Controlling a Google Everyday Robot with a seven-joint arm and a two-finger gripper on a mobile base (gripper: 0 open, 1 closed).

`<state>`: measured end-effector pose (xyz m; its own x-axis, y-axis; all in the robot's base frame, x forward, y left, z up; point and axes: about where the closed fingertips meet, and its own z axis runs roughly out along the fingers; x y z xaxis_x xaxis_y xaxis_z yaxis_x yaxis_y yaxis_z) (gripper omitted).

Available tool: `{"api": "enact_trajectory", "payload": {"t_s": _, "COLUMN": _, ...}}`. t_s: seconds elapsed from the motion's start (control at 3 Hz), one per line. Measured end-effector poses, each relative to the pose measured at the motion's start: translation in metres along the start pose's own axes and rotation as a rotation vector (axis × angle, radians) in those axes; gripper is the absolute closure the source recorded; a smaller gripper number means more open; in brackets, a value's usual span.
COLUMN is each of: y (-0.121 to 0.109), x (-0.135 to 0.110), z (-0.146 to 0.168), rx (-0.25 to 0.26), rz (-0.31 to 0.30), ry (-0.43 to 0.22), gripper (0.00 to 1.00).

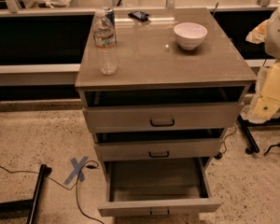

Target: Close bottom drawer

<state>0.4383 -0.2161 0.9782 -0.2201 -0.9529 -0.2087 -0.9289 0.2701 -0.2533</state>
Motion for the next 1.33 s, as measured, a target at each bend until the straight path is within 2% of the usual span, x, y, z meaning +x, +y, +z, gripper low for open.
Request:
{"api": "enact_trajectory", "payload": {"t_s": 0.33, "y": 0.0, "x": 0.0, "z": 0.0, "rx": 0.0, "rz": 0.0, "ry": 0.0, "gripper": 0.0}}
{"api": "enact_trajectory", "payload": {"t_s": 0.67, "y": 0.0, "x": 0.007, "z": 0.043, "rx": -0.076, "rz": 0.022, "ry": -0.045, "gripper": 0.0}}
{"api": "enact_trajectory", "payload": {"t_s": 1.0, "y": 0.019, "x": 0.008, "z": 0.106, "rx": -0.177, "rz": 0.018, "ry": -0.156, "gripper": 0.0}}
{"api": "enact_trajectory", "payload": {"t_s": 1.33, "y": 0.033, "x": 0.015, "z": 0.173, "rx": -0.192, "rz": -0.006, "ry": -0.315, "gripper": 0.0}}
